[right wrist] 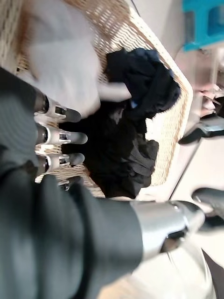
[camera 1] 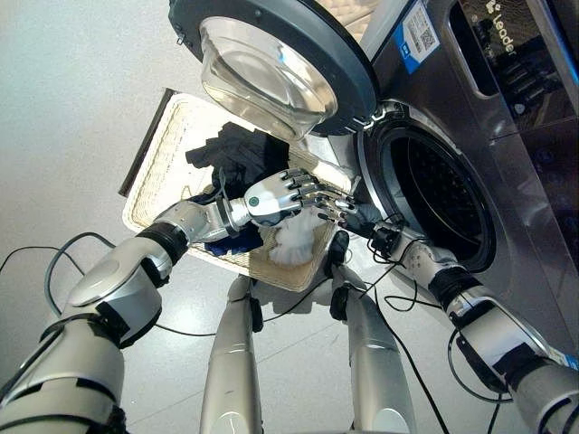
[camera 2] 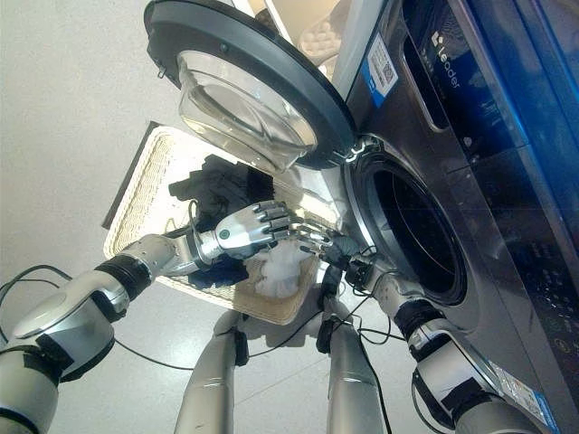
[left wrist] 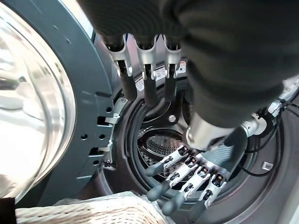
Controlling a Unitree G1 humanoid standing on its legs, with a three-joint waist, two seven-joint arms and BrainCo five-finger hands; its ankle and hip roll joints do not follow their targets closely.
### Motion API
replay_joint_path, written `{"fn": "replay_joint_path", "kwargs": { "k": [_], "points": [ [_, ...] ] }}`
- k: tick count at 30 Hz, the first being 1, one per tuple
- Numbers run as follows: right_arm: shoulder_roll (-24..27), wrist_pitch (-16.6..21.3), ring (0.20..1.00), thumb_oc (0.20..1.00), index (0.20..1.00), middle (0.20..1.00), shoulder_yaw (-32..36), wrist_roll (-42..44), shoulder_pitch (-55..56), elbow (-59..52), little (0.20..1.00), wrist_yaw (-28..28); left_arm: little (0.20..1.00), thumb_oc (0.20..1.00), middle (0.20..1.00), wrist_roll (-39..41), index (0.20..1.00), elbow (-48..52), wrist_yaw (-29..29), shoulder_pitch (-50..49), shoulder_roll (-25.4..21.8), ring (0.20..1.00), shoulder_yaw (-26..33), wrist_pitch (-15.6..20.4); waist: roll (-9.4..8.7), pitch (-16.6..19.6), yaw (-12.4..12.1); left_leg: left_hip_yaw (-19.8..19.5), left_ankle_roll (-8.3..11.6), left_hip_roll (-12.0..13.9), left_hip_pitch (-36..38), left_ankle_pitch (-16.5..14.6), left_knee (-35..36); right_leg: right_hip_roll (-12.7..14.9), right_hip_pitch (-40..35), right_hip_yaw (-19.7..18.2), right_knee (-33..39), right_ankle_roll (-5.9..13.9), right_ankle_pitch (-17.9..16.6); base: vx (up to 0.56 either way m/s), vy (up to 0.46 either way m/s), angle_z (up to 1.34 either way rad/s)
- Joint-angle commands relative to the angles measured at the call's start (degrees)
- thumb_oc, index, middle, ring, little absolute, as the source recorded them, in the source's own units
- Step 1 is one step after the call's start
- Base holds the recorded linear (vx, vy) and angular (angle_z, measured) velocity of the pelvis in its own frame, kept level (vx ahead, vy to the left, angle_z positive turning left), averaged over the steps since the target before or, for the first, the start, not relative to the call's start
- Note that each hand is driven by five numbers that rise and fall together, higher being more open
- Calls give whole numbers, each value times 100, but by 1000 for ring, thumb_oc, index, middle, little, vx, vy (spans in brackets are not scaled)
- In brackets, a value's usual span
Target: Put the clothes into the washing machine.
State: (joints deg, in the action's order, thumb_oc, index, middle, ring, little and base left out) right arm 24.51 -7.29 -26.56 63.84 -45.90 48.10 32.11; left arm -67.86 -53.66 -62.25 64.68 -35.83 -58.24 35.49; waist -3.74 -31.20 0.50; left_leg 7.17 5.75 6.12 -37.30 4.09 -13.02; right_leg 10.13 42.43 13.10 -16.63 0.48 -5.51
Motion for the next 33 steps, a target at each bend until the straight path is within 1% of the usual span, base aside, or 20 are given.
{"fn": "replay_joint_path", "kwargs": {
  "k": [1, 4, 5, 12, 13, 14, 15, 16, 17, 18, 19, 20, 21, 23, 24, 26, 27, 28, 30, 33],
  "points": [
    [257, -211, 1000, 1000, 1000, 1000, 119, -105, 80, -227, 1000, 393, 200, 200, 200, 292, 200, 5, -172, -160, 55, 200, 478, 23, 236, 140, -16, 166, 125, -364, -244, -47, 15, -28, -47, 226, -202, 766, 205, 0, 0, 0],
    [343, -284, 1000, 1000, 1000, 1000, 55, -568, 50, -32, 1000, 387, 200, 200, 200, 301, 200, -10, -226, -130, 28, 200, 464, 51, 233, 140, -32, 168, 121, -358, -244, -43, 32, -14, -52, 251, -188, 765, 200, 0, 0, 0],
    [396, -294, 1000, 1000, 1000, 1000, 13, -736, 69, 121, 1000, 538, 200, 200, 200, 312, 200, -48, -285, -136, 21, 200, 455, 91, 225, 140, -39, 170, 120, -350, -200, -72, 32, -14, -89, 257, -198, 769, 228, 0, 0, 0],
    [389, -179, 1000, 1000, 1000, 1000, -66, -715, 30, 243, 1000, 633, 200, 200, 200, 367, 200, -103, -333, -87, 39, 200, 436, 182, 212, 140, -45, 153, 120, -352, -221, -63, 15, -32, -80, 259, -203, 758, 228, 0, 0, 0],
    [284, -74, 1000, 1000, 1000, 1000, -39, -608, -32, 233, 1000, 359, 200, 200, 200, 791, 200, -124, 181, -74, 132, 200, 453, 231, 232, 140, -40, 148, 126, -370, -246, -52, 10, -50, -52, 237, -200, 751, 224, 0, 0, 0],
    [278, -55, 1000, 1000, 1000, 1000, -32, -584, -49, 234, 1000, 349, 200, 200, 200, 902, 200, -141, 351, -56, 144, 200, 458, 238, 236, 140, -35, 146, 122, -373, -278, -25, 18, -53, -25, 238, -185, 746, 200, 0, 0, 0],
    [258, 35, 1000, 1000, 1000, 1000, -13, -511, -46, 235, 1000, 265, 369, 369, 369, 1208, 369, -148, 820, -49, 164, 369, 447, 186, 245, 140, -30, 149, 125, -376, -282, -25, 17, -53, -25, 235, -184, 748, 206, 0, 0, 0],
    [233, 107, 1000, 1000, 1000, 1000, 20, -492, -46, 237, 1000, 175, 1000, 1000, 1000, 1548, 1000, -156, 1330, -39, 172, 1000, 416, 160, 252, 140, -23, 155, 129, -379, -292, -26, 10, -52, -17, 232, -191, 750, 210, 0, 0, 0],
    [203, 230, 1000, 1000, 1000, 1000, 44, -351, -35, 241, 1000, 40, 1000, 1000, 1000, 2053, 1000, -184, 2291, -83, 214, 1000, 361, 130, 262, 140, -13, 168, 135, -380, -276, -49, 5, -56, -20, 213, -193, 764, 222, 0, 0, 0],
    [204, 238, 1000, 1000, 1000, 1000, 54, -345, -57, 241, 1000, 27, 1000, 1000, 1000, 2096, 1000, -177, 2364, -66, 208, 1000, 358, 118, 265, 140, -9, 168, 131, -381, -310, -22, 13, -57, 10, 215, -180, 759, 194, 0, 0, 0],
    [195, 367, 1000, 1000, 1000, 1000, 107, -248, -27, 225, 1000, -173, 1000, 1000, 1000, 2664, 1000, -212, 3382, -141, 224, 1000, 304, 24, 272, 140, 6, 199, 132, -376, -261, -43, 37, -68, -26, 202, -162, 777, 208, 0, 0, 0],
    [192, 464, 1000, 1000, 1000, 1000, 130, -187, -18, 231, 1000, -290, 1000, 1000, 1000, 2865, 1000, -222, 3898, -174, 239, 1000, 286, -113, 279, 140, 15, 220, 129, -372, -269, -36, 48, -72, -17, 204, -146, 784, 198, 0, 0, 0],
    [199, 491, 1000, 1000, 1000, 1000, 144, -171, -35, 232, 1000, -327, 1000, 1000, 1000, 2910, 1000, -222, 4015, -165, 231, 1000, 283, -168, 283, 140, 20, 225, 125, -371, -303, -8, 56, -73, 12, 206, -129, 781, 170, 0, 0, 0],
    [204, 783, 1000, 1000, 1000, 1000, 227, -132, -17, 285, 1000, -594, 1000, 1000, 1000, 2930, 1000, -325, 4621, -248, 257, 1000, 199, -592, 288, 140, 55, 271, 121, -354, -316, 0, 80, -88, 25, 191, -81, 804, 140, 2, -1, -2],
    [198, 824, 1000, 1000, 1000, 1000, 236, -101, 8, 292, 1000, -624, 1000, 1000, 1000, 2866, 1000, -342, 4653, -279, 271, 1000, 187, -684, 285, 140, 57, 279, 124, -349, -287, -28, 78, -91, 0, 183, -83, 814, 160, 2, -15, -3],
    [165, 1029, 1000, 1000, 1000, 1000, 363, 46, -1, 346, 1000, -821, 1000, 1000, 1000, 2306, 1000, -440, 4438, -261, 285, 1000, 110, -960, 271, 140, 98, 303, 116, -331, -354, -8, 85, -109, 71, 162, -49, 833, 108, 0, 0, 0],
    [131, 1178, 1000, 1000, 1000, 1000, 431, 171, 28, 366, 1000, -1005, 1000, 1000, 1000, 2073, 1000, -529, 4294, -271, 305, 1000, 35, -1003, 250, 140, 122, 322, 121, -316, -340, -37, 84, -123, 61, 152, -44, 852, 121, 0, 0, 0],
    [127, 1211, 1000, 1000, 1000, 1000, 463, 202, 8, 383, 1000, -1068, 1000, 1000, 1000, 1991, 1000, -560, 4229, -242, 304, 1000, 14, -1001, 245, 140, 134, 326, 118, -313, -385, -8, 94, -126, 101, 154, -22, 850, 86, 0, 0, 0],
    [74, 1511, 1000, 1000, 1000, 1000, 584, 183, 60, 472, 1000, -1352, 1000, 1000, 1000, 1661, 1000, -686, 4091, -215, 361, 1000, -78, -1138, 226, 140, 194, 358, 129, -283, -446, 8, 121, -148, 163, 122, 29, 870, 45, 0, 0, 0],
    [-53, 1745, 1000, 1000, 1000, 1000, 694, 180, 185, 643, 1000, -1438, 1000, 1000, 1000, 1356, 1000, -903, 3848, -256, 508, 1000, -166, -1147, 203, 140, 266, 412, 144, -257, -444, 2, 175, -182, 182, 78, 107, 898, 16, -11, 21, -4]
  ]
}}
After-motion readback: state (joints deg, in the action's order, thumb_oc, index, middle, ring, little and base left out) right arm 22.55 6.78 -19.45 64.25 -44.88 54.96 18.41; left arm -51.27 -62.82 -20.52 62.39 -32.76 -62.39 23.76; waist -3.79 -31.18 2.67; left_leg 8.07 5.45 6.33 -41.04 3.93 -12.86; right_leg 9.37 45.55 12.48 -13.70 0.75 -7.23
